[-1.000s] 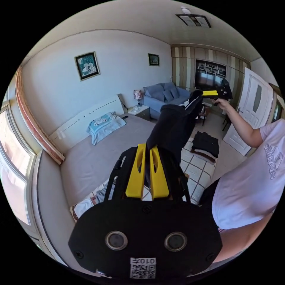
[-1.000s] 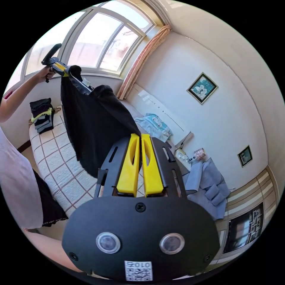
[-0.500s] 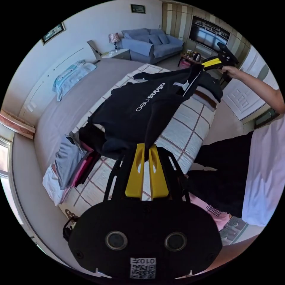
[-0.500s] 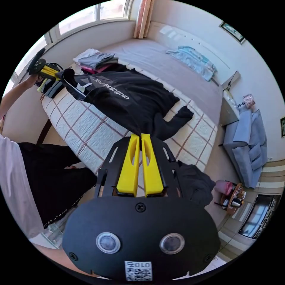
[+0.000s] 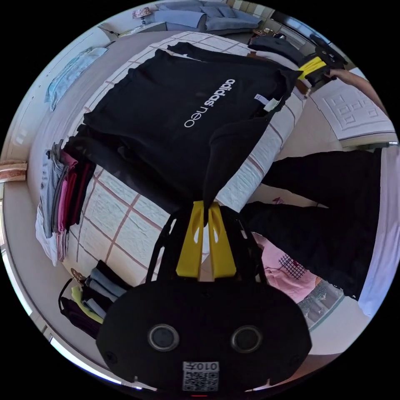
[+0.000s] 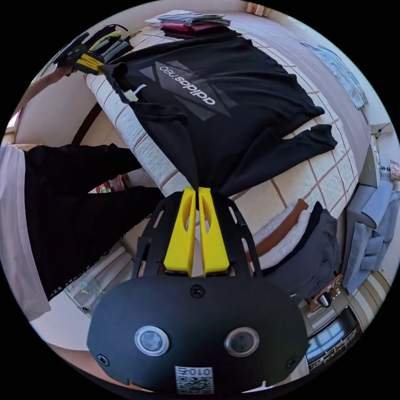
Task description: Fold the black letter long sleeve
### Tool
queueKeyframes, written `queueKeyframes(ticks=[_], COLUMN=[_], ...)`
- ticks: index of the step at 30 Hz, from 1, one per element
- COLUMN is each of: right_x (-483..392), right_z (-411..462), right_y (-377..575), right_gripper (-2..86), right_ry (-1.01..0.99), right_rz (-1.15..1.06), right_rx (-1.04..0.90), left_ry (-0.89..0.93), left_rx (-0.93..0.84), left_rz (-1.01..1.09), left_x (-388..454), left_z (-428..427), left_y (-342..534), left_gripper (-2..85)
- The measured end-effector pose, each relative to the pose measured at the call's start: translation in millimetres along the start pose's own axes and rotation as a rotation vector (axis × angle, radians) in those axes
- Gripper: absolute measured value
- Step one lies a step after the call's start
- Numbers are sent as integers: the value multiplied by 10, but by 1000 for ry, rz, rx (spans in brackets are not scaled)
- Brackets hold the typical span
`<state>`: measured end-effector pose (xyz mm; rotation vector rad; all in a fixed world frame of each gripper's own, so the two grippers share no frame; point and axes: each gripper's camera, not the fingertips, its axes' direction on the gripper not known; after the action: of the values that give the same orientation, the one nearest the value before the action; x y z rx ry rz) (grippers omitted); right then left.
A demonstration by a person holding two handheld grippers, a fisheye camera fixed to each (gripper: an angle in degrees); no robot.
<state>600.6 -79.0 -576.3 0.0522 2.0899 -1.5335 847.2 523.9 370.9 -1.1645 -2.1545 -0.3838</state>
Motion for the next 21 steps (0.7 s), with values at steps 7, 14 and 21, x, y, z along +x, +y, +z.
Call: queueKeyframes(ticks=[7,14,21], right_x=[-191,-211,-165], right_z=[692,1115,1307], right_y=[317,626,1055], right_gripper=[12,12,18], right_ry=[-15,-33,-57], right_rz=[47,71,80], right_rx=[-67,-128,-168], left_ry=[-42,-103,-70], left_rx=[-117,-200,-208], left_rz=[16,74,63], left_x=[-18,-202,-433], left_z=[274,312,157], left_y=[200,270,397], left_gripper=[-3,-2,2])
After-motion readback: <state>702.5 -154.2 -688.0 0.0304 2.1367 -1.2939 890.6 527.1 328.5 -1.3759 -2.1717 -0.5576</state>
